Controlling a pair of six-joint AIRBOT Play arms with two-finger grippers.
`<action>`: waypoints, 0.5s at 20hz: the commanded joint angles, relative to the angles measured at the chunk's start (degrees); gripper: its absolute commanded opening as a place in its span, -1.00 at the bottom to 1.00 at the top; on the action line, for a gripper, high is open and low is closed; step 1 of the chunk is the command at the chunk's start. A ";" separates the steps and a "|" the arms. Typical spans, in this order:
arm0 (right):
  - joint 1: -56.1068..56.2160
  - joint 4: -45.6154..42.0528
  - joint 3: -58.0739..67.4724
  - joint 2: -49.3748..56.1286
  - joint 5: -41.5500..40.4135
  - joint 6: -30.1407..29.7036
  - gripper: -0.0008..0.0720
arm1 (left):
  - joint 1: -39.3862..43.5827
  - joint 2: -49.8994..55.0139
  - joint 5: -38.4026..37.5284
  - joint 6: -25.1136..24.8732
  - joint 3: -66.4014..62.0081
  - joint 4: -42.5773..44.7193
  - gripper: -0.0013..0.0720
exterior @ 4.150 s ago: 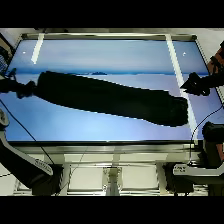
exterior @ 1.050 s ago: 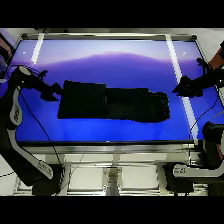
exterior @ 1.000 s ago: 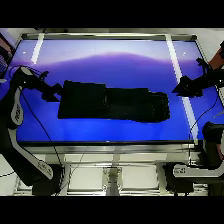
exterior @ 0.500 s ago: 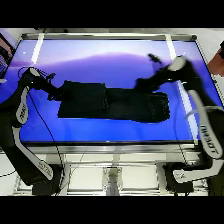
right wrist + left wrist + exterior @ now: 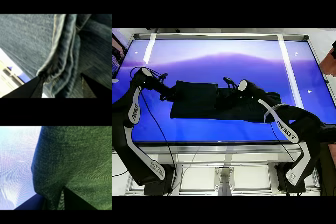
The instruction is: Fold the clothes and pants, and hang the long-sleeved shirts on hangers.
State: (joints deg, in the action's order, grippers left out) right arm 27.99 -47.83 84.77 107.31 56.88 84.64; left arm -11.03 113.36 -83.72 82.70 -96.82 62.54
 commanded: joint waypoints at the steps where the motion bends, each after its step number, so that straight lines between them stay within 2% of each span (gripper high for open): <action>1: 1.18 3.63 1.07 1.86 -0.87 -0.48 0.40 | -0.04 0.04 0.02 -0.63 0.02 0.04 -0.32; 2: 1.49 3.56 1.42 1.86 -1.16 -0.50 0.26 | -0.04 0.04 0.02 -0.63 0.02 0.04 -0.32; 3: 1.70 3.65 1.42 1.86 -1.18 -0.50 -0.02 | -0.04 0.04 0.02 -0.61 0.02 0.02 -0.32; 4: 1.79 3.61 1.42 1.86 -0.07 -0.50 -0.50 | -0.04 0.04 -0.02 -0.61 0.02 0.02 -0.32; 5: 1.81 3.69 1.51 1.79 2.14 -0.44 -0.87 | -0.04 0.02 -0.02 -0.61 0.02 0.04 -0.33; 10: 1.36 0.44 4.11 -0.24 21.35 -0.17 -0.88 | -0.76 0.02 -0.04 -0.61 0.02 0.00 -0.36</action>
State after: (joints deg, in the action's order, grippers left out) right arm 29.36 -45.32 87.77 108.25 66.78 84.27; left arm -11.31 113.38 -83.99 82.11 -96.79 62.52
